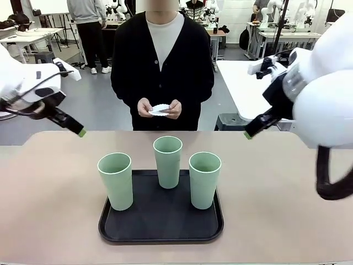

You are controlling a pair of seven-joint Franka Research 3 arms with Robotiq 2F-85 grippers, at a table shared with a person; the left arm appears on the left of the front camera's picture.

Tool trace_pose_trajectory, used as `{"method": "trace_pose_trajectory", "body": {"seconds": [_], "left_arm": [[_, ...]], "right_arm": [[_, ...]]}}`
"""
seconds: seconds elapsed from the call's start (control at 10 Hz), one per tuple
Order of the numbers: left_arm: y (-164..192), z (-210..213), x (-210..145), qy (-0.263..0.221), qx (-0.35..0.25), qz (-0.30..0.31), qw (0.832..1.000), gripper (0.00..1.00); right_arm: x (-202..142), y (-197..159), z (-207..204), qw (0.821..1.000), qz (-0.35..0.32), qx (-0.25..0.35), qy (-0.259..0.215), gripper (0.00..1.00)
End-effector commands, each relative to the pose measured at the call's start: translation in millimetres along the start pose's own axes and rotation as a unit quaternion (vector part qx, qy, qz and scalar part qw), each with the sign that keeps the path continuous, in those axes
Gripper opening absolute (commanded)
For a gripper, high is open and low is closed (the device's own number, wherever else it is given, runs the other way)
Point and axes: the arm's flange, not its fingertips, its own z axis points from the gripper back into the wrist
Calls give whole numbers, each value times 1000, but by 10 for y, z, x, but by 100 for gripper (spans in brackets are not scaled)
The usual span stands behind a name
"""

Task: Place coasters on the table and set cups on them.
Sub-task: Pick up one Reusable plastic cup and place it on a coaster set by the human.

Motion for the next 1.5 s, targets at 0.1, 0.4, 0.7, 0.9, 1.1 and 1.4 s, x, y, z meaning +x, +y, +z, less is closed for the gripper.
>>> {"method": "trace_pose_trajectory", "body": {"seconds": [0.1, 0.4, 0.7, 0.9, 1.1, 1.4], "left_arm": [[-299, 390, -962, 63, -61, -46, 995, 100], [-155, 524, -296, 72, -53, -42, 995, 100], [26, 663, -405, 9, -195, 1, 981, 100], [698, 648, -620, -77, -411, 107, 902, 100], [1141, 297, -842, -82, -521, 186, 829, 100], [1594, -97, -1133, -39, -562, 272, 780, 100]], "right_arm": [[-984, 288, 151, 997, 19, 8, 81, 100], [-395, 169, 411, 996, 12, 13, 87, 100], [-506, -93, 483, 979, -50, 193, 33, 100], [-943, -1003, 580, 895, -222, 381, -69, 100], [-1342, -1621, 301, 806, -304, 501, -85, 100], [-1578, -1999, 20, 756, -343, 554, -64, 100]]}}
